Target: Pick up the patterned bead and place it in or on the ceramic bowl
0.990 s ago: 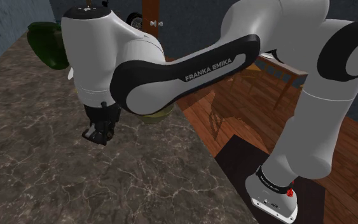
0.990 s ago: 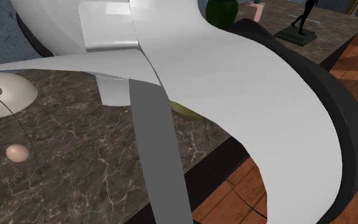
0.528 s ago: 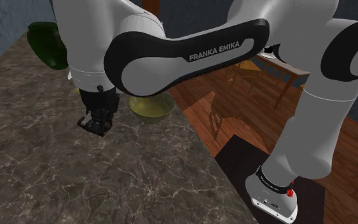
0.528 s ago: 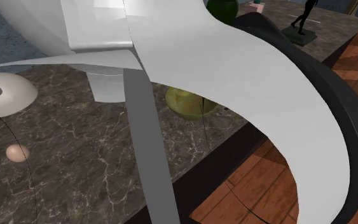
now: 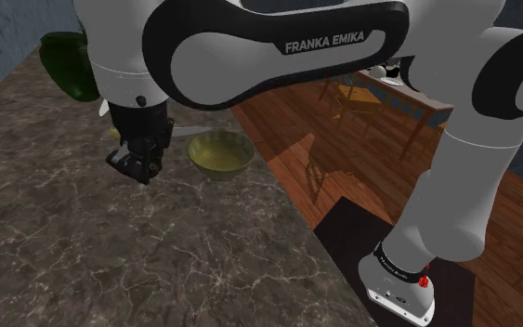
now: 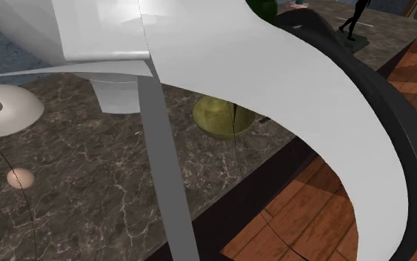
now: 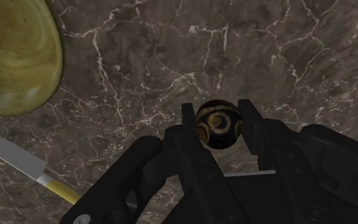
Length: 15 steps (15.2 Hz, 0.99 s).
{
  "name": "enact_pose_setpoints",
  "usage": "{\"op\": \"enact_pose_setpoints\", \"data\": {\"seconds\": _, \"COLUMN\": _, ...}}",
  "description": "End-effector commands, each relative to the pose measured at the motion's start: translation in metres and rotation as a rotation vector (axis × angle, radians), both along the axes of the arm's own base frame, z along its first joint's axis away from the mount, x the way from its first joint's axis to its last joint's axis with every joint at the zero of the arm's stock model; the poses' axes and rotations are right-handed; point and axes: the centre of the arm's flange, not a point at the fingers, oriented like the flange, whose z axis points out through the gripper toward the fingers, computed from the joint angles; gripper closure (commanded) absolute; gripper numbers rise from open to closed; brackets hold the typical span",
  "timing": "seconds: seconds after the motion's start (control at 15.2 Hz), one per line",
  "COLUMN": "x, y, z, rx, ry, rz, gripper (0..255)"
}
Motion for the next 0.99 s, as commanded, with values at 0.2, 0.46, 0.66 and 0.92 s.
{"op": "enact_pose_setpoints", "data": {"seconds": 0.2, "x": 0.011, "y": -0.051, "z": 0.002, "rx": 0.0, "ry": 0.0, "rz": 0.0, "gripper": 255}}
{"op": "enact_pose_setpoints", "data": {"seconds": 0.46, "x": 0.023, "y": -0.102, "z": 0.002, "rx": 0.0, "ry": 0.0, "rz": 0.0, "gripper": 255}}
{"op": "enact_pose_setpoints", "data": {"seconds": 0.66, "x": 0.031, "y": -0.141, "z": 0.001, "rx": 0.0, "ry": 0.0, "rz": 0.0, "gripper": 255}}
{"op": "enact_pose_setpoints", "data": {"seconds": 0.92, "x": 0.043, "y": -0.192, "z": 0.001, "rx": 0.0, "ry": 0.0, "rz": 0.0, "gripper": 255}}
